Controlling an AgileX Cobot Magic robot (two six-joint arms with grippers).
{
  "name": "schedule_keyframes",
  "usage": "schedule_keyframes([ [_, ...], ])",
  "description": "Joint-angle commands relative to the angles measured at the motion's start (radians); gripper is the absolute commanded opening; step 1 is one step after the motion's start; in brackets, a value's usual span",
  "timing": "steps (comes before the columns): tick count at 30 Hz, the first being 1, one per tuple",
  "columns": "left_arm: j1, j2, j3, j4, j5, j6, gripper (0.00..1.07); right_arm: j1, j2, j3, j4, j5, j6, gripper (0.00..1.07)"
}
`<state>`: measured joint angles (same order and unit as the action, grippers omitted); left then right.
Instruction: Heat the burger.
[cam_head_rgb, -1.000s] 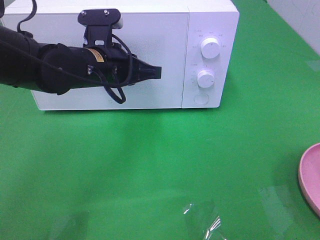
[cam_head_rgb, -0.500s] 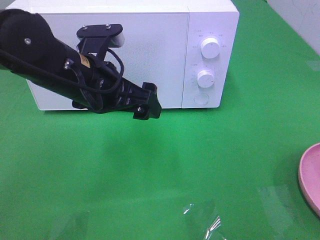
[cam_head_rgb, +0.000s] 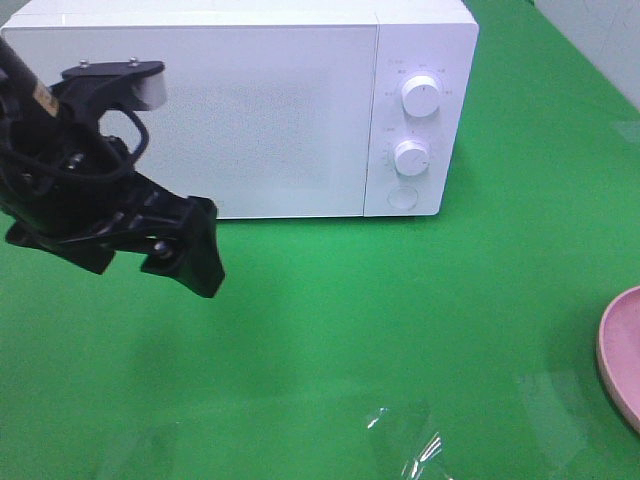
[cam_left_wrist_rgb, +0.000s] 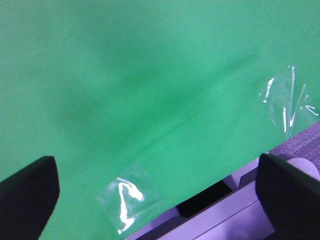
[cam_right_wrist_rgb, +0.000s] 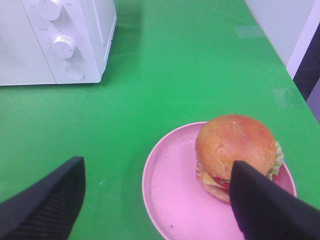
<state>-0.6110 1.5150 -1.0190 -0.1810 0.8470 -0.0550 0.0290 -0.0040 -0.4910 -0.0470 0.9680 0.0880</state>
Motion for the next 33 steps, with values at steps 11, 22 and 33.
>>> schedule_keyframes([
  [11,0.409,-0.128,0.039,0.053,0.252,0.046,1.0,-0.001,-0.026,0.002,0.001,-0.007,-0.002,0.76],
  [22,0.635,-0.35,0.202,0.087,0.265,0.044,1.0,-0.001,-0.026,0.002,0.001,-0.007,-0.002,0.76],
  [33,0.649,-0.721,0.369,0.147,0.257,0.045,1.0,-0.001,-0.026,0.002,0.001,-0.007,-0.002,0.76],
])
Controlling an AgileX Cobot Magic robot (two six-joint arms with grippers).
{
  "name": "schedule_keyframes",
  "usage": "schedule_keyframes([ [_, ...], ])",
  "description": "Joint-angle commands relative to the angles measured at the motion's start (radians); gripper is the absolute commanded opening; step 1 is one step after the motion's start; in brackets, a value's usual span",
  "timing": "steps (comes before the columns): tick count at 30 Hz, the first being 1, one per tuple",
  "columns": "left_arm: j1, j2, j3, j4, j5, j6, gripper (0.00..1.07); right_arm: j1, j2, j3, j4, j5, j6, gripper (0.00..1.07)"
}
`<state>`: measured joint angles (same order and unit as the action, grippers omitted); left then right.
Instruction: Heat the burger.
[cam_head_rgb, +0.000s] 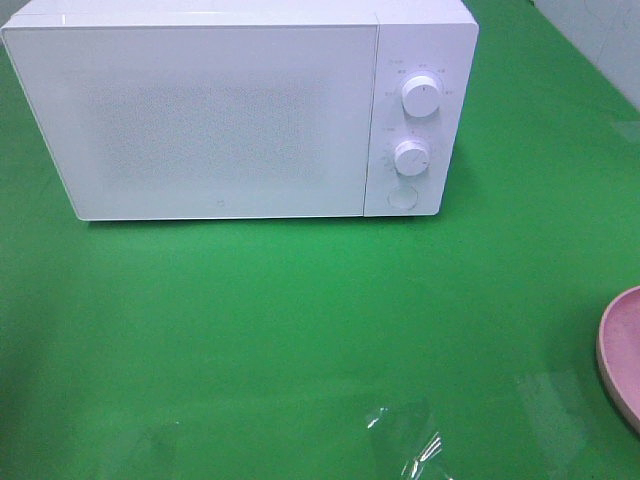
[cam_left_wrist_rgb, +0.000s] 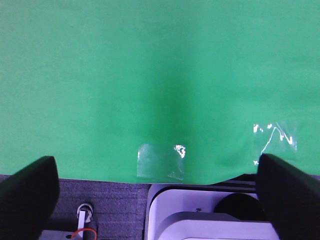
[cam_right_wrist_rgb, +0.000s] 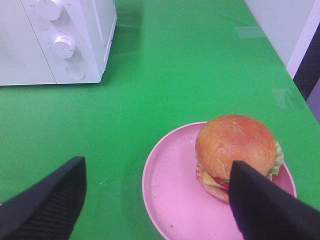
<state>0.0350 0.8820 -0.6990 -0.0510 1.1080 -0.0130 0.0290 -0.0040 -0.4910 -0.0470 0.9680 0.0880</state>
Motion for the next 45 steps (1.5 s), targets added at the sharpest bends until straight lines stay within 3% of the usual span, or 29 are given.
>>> schedule_keyframes([
  [1,0.003,-0.128,0.073,0.024,-0.009,0.003,1.0,-0.001,-0.026,0.002,0.001,-0.007,-0.002,0.76],
  [2,0.003,-0.128,0.073,0.024,-0.009,0.003,1.0,-0.001,-0.026,0.002,0.001,-0.007,-0.002,0.76],
  [4,0.003,-0.278,0.166,0.051,-0.032,0.003,1.0,-0.001,-0.026,0.002,0.001,-0.007,-0.002,0.76],
  [6,0.003,-0.357,0.179,0.051,-0.037,0.004,1.0,-0.001,-0.026,0.002,0.001,-0.007,-0.002,0.76],
  [14,0.003,-0.55,0.182,0.051,-0.038,0.003,1.0,-0.001,-0.026,0.002,0.001,-0.007,-0.002,0.76],
  [16,0.003,-0.679,0.182,0.051,-0.038,0.003,1.0,-0.001,-0.026,0.002,0.001,-0.007,-0.002,0.76],
  [19,0.003,-0.714,0.182,0.051,-0.038,0.003,1.0,-0.001,-0.026,0.002,0.001,-0.007,-0.002,0.76],
  [23,0.003,-0.899,0.182,0.051,-0.038,0.003,1.0,-0.001,-0.026,0.002,0.001,-0.007,-0.002,0.76],
  [45,0.003,-0.892,0.183,0.051,-0.039,0.003,0.99,-0.001,-0.022,0.002,-0.001,-0.007,0.002,0.76],
])
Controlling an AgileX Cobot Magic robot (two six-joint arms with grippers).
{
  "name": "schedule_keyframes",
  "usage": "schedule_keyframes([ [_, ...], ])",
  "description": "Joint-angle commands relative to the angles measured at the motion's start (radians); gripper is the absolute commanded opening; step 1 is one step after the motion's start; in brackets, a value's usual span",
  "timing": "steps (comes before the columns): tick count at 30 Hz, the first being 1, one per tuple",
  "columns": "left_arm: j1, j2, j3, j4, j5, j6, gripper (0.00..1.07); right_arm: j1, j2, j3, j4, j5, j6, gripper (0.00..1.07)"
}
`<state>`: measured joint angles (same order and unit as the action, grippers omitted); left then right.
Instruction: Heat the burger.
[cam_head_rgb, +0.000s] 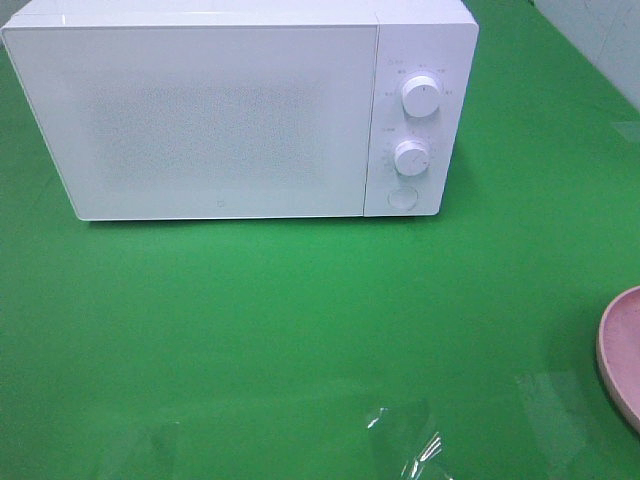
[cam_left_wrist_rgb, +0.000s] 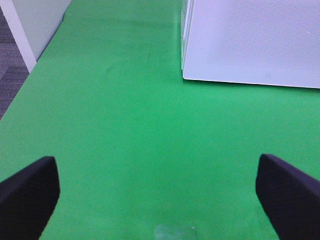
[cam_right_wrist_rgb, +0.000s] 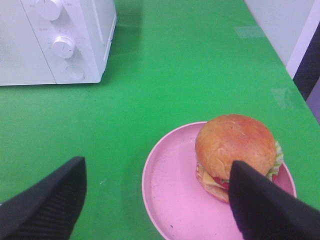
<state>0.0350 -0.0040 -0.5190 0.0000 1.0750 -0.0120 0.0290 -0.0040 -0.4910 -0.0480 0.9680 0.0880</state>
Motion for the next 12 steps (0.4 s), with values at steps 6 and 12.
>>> schedule_keyframes([
  [6,0.003,-0.006,0.003,0.0,-0.006,0.002,0.99,-0.001,-0.022,0.002,0.0,-0.007,0.002,0.76],
  [12,0.003,-0.006,0.003,0.0,-0.006,0.002,0.99,-0.001,-0.022,0.002,0.0,-0.007,0.002,0.76],
])
